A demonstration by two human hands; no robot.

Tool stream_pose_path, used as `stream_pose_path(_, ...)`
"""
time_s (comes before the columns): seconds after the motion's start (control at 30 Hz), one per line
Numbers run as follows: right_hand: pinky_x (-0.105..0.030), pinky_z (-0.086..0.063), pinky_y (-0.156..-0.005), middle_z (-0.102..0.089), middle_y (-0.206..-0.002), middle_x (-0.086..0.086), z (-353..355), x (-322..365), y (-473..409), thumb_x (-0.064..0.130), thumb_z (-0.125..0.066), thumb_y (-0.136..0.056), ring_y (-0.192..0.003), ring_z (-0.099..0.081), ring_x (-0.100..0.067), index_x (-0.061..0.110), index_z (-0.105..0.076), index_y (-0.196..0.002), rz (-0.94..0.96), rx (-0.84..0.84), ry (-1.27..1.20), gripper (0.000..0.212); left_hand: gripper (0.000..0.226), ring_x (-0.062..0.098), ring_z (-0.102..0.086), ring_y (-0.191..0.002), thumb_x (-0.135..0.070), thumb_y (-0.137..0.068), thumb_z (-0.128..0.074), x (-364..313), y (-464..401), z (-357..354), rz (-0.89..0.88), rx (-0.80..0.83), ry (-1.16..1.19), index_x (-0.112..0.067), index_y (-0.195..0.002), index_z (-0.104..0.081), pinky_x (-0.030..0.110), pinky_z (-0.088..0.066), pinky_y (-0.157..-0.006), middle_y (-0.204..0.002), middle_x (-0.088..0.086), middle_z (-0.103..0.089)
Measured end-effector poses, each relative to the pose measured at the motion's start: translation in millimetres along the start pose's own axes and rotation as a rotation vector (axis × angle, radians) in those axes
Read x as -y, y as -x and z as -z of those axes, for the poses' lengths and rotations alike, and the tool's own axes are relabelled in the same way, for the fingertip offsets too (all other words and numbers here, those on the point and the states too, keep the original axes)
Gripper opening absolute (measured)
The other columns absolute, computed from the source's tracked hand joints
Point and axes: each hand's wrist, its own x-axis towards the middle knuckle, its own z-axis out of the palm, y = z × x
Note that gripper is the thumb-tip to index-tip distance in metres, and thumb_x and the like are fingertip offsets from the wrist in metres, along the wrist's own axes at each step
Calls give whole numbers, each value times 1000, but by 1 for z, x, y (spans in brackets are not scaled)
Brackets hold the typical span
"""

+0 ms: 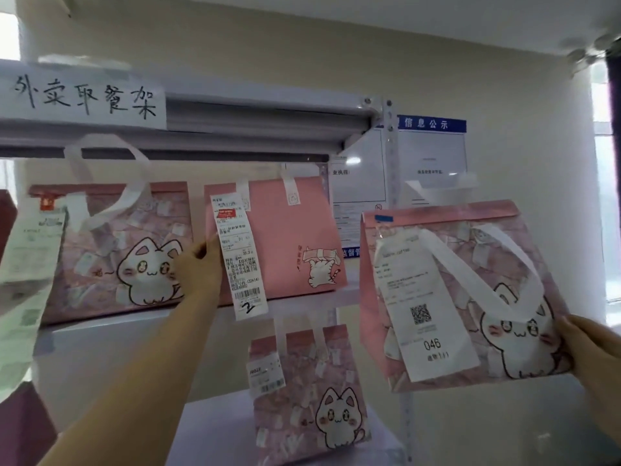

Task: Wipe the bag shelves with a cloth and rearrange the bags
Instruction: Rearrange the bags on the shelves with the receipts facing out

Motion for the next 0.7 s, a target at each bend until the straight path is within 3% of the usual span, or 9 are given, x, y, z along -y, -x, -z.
stream_pose_path(0.07, -24, -58, -60, -71, -85, -7, -1, -22, -5, 70, -61, -70, -70, -69, -19, 23, -67, -98, -32, 80, 14, 55, 24, 11, -60, -74, -33, -90, -60, -5, 5, 1, -21, 32, 2, -13, -98, -70, 21, -44, -61, -88, 0, -69)
stream_pose_path(0.17, -55, -56, -75, -75, -92, -7, -20, -37, 13, 80, -68, -47, -86, -71, -26, 29, -71, -102, -143, 131, -36, 75, 16, 2, -58, -87, -20, -92, -56, -8, 23, 14, -102, 0, 49, -21, -107, -61, 12, -46, -75, -95, -10, -62)
stream_pose_path(0.23, -43, -58, -68, -75, -87, -5, -42, -21, 44, 78, -71, -43, -75, -71, -17, 29, -73, -93, -207, 141, -77, 70, 10, 9, -56, -87, -13, -90, -55, -4, 45, 28, -200, 2, 27, -15, -99, -59, 20, -47, -79, -98, 1, -61)
stream_pose_path(0.3, -25, -57, -60, -74, -89, -10, -63, -12, 73, 51, -68, -77, -66, -68, -10, 29, -75, -84, -193, 219, -137, 24, 4, 6, -55, -80, -11, -89, -57, 9, 75, 47, -232, 116, -3, -15, -91, -57, 20, -45, -74, -88, -1, -59)
stream_pose_path(0.33, -23, -56, -60, -74, -90, -9, -76, -13, 83, 32, -62, -88, -68, -68, -10, 30, -75, -81, -179, 278, -135, 15, 1, 3, -55, -76, -17, -89, -57, 18, 91, 59, -211, 231, 4, -17, -89, -58, 17, -45, -72, -84, -4, -60)
stream_pose_path(0.43, -18, -54, -57, -73, -74, 14, -107, -22, 113, 16, -54, -93, -67, -66, 3, 31, -74, -74, -171, 338, -79, 32, 41, 7, -63, -82, -54, -81, -46, 43, 137, 99, -26, 514, -12, -22, -98, -64, 22, -51, -74, -89, -2, -69)
stream_pose_path(0.57, -9, -49, -56, -71, -71, 21, -151, -33, 160, 14, -51, -95, -65, -63, 8, 26, -69, -81, -132, 477, -72, 26, 74, 11, -68, -91, -81, -69, -45, 75, 168, 156, 189, 562, -103, -18, -107, -61, 23, -55, -75, -99, -3, -72)
stream_pose_path(0.63, -6, -47, -57, -71, -72, 19, -173, -46, 186, 15, -51, -95, -66, -63, 5, 20, -69, -83, -155, 551, -73, 22, 61, 17, -70, -90, -70, -77, -52, 83, 172, 182, 260, 558, -112, -19, -110, -56, 27, -58, -70, -98, -1, -72)
stream_pose_path(0.7, -7, -47, -58, -72, -74, 16, -196, -58, 210, 13, -51, -95, -72, -65, -2, 17, -69, -84, -208, 623, -69, 21, 36, 22, -71, -87, -40, -85, -56, 91, 168, 203, 355, 548, -107, -21, -115, -52, 27, -57, -65, -100, 4, -72)
